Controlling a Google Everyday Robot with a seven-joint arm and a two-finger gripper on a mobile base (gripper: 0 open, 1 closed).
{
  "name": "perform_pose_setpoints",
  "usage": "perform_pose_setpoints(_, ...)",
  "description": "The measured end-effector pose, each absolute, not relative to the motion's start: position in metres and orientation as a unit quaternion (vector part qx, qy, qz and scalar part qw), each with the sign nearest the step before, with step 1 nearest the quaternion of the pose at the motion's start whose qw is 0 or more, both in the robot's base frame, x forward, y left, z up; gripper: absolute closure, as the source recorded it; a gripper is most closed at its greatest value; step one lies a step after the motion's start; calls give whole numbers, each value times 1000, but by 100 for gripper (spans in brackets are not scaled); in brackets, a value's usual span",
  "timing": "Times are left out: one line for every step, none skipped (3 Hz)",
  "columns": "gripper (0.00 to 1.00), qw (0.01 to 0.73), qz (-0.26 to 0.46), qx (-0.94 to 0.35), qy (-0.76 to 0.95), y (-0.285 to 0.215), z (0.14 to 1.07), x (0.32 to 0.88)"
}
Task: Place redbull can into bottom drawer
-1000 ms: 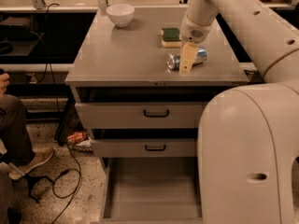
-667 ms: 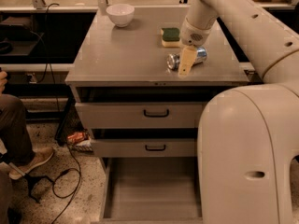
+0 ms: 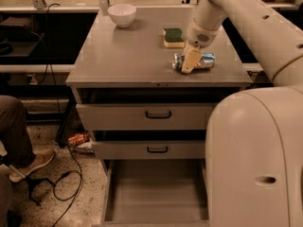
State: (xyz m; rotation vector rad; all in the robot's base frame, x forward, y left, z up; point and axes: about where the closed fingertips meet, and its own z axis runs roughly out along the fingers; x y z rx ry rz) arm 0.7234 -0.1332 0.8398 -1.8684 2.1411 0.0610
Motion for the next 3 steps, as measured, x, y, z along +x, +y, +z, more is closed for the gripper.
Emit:
perform_pose_setpoints(85,167,21,-647,743,-139,854,714)
perform_pose_setpoints(100,202,25,-640,741,-151,884,684)
perform_pose_setpoints(100,234,48,-619,748,-167,914,620)
